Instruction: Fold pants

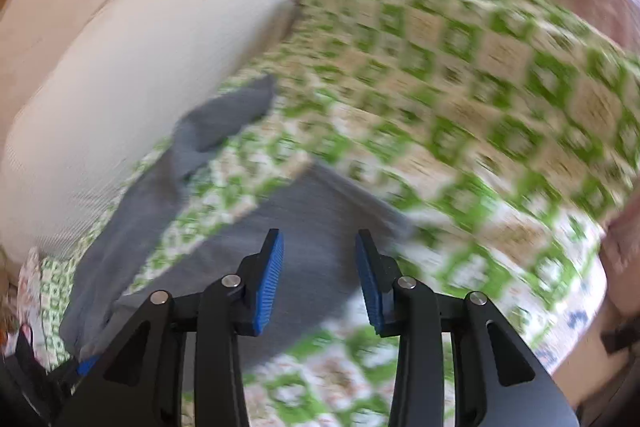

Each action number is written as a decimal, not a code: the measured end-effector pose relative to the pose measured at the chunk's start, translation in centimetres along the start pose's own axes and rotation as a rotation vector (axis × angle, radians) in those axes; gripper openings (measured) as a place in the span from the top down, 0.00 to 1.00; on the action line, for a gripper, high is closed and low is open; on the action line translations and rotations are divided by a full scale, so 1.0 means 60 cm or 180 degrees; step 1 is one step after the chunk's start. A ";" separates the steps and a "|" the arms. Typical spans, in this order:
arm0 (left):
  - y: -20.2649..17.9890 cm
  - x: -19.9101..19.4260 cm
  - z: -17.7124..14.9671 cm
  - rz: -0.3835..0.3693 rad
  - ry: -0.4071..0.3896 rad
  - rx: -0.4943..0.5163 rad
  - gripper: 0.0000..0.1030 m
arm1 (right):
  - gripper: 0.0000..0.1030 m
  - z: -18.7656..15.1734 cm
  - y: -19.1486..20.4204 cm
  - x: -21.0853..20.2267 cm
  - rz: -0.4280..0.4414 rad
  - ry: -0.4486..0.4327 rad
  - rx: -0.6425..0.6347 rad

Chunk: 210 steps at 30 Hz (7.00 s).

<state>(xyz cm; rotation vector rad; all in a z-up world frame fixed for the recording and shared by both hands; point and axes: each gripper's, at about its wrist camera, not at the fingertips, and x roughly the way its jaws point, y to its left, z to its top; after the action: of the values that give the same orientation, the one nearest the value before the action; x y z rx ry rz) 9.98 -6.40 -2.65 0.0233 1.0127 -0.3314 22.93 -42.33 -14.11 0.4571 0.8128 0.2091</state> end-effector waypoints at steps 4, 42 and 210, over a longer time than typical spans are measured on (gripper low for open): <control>0.053 -0.002 0.022 0.0183 -0.0001 -0.0080 0.40 | 0.62 0.025 0.068 0.034 0.0204 0.0101 -0.0238; 0.234 0.263 0.313 0.0345 0.0781 0.0758 0.89 | 0.39 0.297 0.193 0.392 0.0113 0.1250 -0.2320; 0.471 -0.279 -0.448 0.0751 -0.0582 -0.2480 0.67 | 0.46 -0.489 0.919 0.176 0.1831 0.1436 -0.3134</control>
<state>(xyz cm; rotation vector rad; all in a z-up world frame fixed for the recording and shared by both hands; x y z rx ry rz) -12.36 29.42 -6.79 -0.5776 0.8908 0.2859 8.00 19.23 -12.63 -0.3232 0.8893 1.2150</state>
